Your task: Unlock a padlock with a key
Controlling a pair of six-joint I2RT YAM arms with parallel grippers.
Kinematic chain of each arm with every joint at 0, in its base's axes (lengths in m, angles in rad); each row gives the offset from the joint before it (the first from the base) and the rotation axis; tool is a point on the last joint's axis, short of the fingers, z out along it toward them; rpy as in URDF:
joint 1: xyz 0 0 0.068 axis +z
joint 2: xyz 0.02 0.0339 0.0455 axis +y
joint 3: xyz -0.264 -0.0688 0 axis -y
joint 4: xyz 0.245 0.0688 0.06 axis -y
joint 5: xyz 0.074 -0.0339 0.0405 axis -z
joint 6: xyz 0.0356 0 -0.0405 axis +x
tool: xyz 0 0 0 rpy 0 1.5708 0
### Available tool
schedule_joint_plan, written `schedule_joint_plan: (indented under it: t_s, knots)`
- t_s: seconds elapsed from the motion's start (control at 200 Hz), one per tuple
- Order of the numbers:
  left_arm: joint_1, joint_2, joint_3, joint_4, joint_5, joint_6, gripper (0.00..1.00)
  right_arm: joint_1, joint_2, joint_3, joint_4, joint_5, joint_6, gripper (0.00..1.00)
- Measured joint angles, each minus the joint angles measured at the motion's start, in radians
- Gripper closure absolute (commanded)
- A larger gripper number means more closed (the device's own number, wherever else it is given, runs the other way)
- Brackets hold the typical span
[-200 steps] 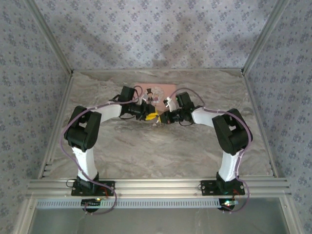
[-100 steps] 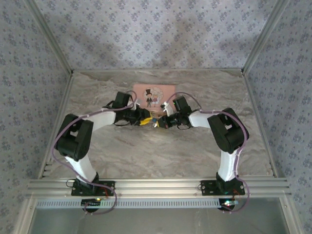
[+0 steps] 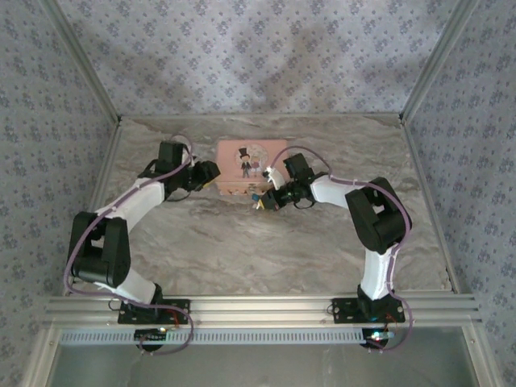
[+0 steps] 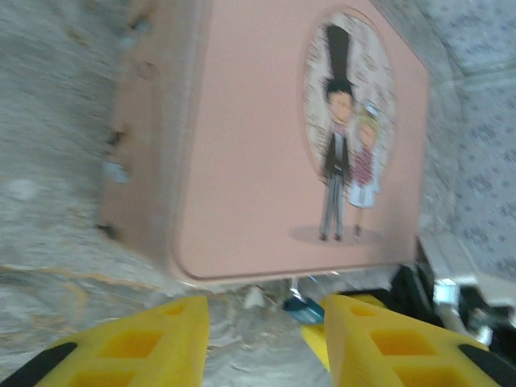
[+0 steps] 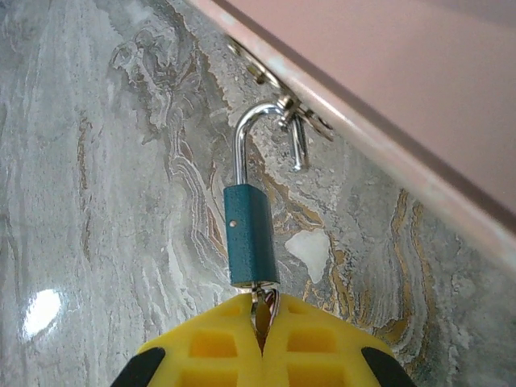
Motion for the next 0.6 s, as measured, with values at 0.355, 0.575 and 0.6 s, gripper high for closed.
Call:
schedule_joint_plan:
  t_s: [0.355,0.575,0.6]
  knots:
    - [0.019,0.237,0.189,-0.013,-0.059,0.056,0.55,0.001,0.000,0.034,-0.090,0.003,-0.117,1.00]
    - [0.014,0.294,0.208,0.004,-0.036,0.056,0.55,0.029,0.012,0.084,-0.136,0.053,-0.213,1.00]
    - [0.011,0.295,0.208,0.010,-0.036,0.056,0.55,0.035,0.019,0.100,-0.140,0.054,-0.224,1.00]
